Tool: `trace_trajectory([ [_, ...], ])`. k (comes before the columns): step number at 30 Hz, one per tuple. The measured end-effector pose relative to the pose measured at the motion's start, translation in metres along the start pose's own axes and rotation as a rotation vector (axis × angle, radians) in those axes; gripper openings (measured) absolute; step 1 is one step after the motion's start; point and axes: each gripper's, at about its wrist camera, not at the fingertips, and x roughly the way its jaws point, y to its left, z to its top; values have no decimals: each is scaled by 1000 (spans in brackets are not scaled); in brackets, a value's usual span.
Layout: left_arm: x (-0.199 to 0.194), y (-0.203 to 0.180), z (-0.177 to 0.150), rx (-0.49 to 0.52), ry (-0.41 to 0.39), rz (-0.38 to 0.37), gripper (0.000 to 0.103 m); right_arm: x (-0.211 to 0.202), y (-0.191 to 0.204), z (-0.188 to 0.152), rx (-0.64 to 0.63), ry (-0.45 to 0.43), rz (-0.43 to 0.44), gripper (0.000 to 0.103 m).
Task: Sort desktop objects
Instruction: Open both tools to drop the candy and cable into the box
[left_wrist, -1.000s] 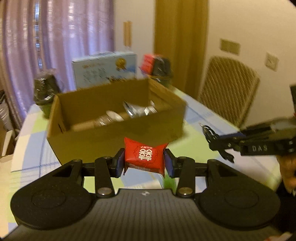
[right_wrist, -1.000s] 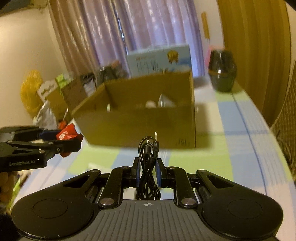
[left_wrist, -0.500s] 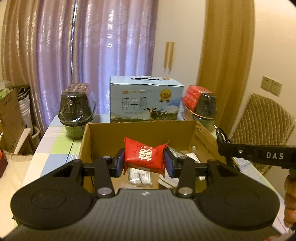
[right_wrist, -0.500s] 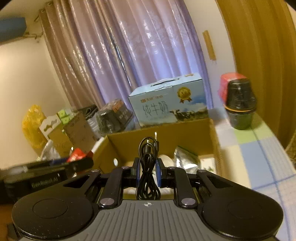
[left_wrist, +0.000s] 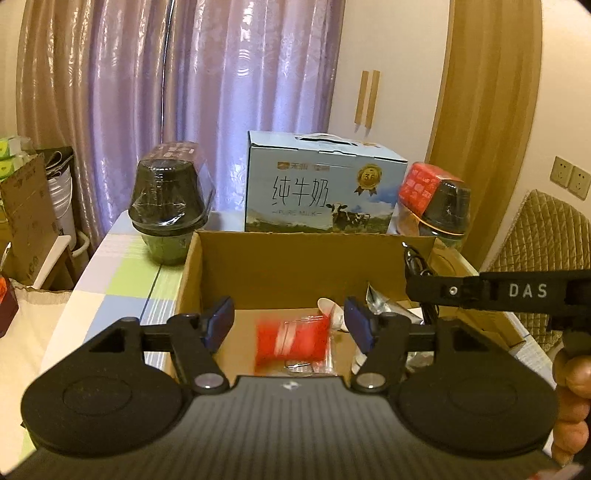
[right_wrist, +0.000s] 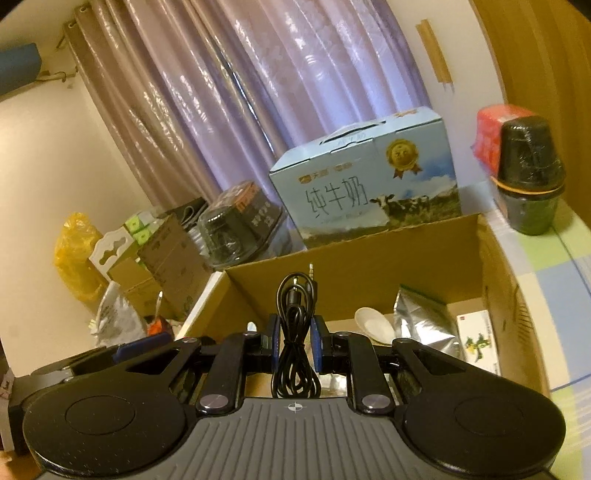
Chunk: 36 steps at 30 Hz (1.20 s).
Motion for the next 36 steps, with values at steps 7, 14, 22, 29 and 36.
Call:
trace_trajectory([
  [7, -2, 5, -2, -4, 6, 28, 61, 6, 2, -4, 5, 16, 4, 14],
  [14, -7, 12, -4, -13, 2, 37, 61, 6, 9, -7, -23, -8, 10, 48],
  [22, -13, 16, -5, -12, -12, 35, 69, 0, 5, -4, 4, -46, 2, 53],
  [29, -16, 12, -6, 12, -13, 19, 69, -10, 1, -6, 1, -75, -16, 56],
  [36, -30, 4, -10, 46, -26, -3, 73, -37, 1, -14, -22, -116, -26, 63],
])
